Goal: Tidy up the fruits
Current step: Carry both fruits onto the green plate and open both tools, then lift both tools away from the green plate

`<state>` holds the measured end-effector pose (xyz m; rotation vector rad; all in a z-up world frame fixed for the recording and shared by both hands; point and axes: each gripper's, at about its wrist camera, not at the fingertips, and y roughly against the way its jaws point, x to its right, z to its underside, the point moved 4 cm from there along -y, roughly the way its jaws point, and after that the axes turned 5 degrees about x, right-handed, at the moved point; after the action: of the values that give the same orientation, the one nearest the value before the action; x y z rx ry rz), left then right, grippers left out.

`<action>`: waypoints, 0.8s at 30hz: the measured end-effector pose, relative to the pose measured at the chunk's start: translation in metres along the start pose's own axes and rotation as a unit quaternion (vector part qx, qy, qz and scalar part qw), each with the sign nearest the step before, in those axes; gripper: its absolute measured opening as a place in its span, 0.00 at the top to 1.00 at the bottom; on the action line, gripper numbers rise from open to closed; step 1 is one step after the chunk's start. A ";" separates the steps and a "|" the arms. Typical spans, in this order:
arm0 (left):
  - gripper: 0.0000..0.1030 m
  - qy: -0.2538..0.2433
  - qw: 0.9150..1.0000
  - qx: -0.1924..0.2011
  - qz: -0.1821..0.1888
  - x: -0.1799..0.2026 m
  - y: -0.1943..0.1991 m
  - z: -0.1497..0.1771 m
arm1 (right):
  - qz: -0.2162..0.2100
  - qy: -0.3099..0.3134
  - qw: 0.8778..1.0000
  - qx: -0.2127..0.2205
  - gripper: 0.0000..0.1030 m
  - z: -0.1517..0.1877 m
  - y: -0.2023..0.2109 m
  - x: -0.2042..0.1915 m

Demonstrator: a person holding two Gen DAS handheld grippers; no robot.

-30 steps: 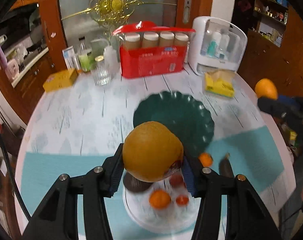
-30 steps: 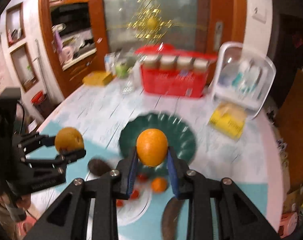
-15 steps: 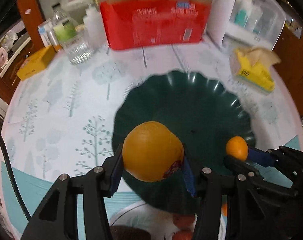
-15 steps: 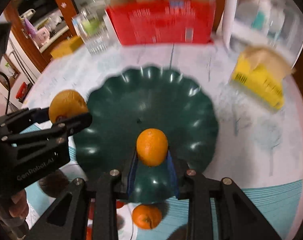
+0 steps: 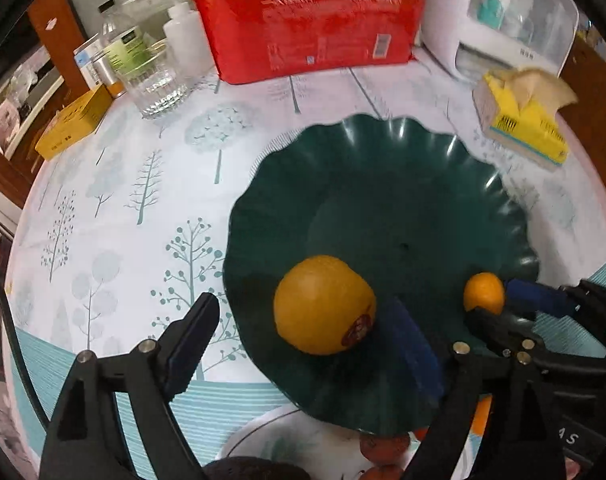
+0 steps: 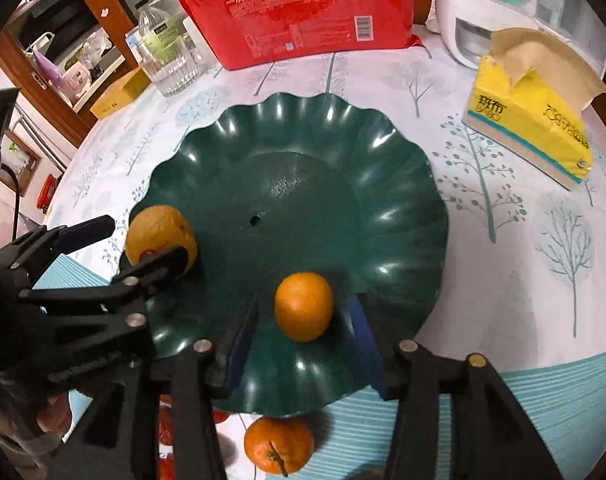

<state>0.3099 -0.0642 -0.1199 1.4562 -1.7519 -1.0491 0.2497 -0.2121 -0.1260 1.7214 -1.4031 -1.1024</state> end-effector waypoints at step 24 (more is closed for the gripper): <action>0.16 -0.007 0.994 0.104 0.040 -0.006 0.149 0.043 | 0.038 0.038 0.997 0.059 0.51 0.040 0.119 -0.030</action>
<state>0.2024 -0.0397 -0.0108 1.4905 -1.9612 -0.8571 0.1601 -0.2076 -0.0329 1.7573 -1.4999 -0.9195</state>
